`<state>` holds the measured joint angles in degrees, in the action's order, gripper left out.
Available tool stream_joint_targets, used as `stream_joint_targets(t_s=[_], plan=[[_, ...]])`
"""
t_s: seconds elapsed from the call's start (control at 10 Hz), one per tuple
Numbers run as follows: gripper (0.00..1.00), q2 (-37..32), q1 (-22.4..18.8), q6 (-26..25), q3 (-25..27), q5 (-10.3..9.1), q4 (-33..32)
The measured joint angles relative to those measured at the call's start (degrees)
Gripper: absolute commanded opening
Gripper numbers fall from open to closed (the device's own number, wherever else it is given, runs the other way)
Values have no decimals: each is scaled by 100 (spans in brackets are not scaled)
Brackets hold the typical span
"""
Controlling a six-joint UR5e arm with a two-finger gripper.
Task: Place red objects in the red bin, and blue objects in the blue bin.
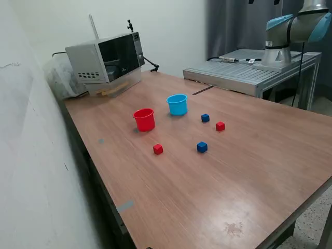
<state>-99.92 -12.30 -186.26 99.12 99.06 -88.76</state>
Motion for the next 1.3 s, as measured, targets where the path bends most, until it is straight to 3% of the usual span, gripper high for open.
stream_joint_targets(t_s=[1.3], plan=[[100, 123, 15, 23, -30, 11, -236]])
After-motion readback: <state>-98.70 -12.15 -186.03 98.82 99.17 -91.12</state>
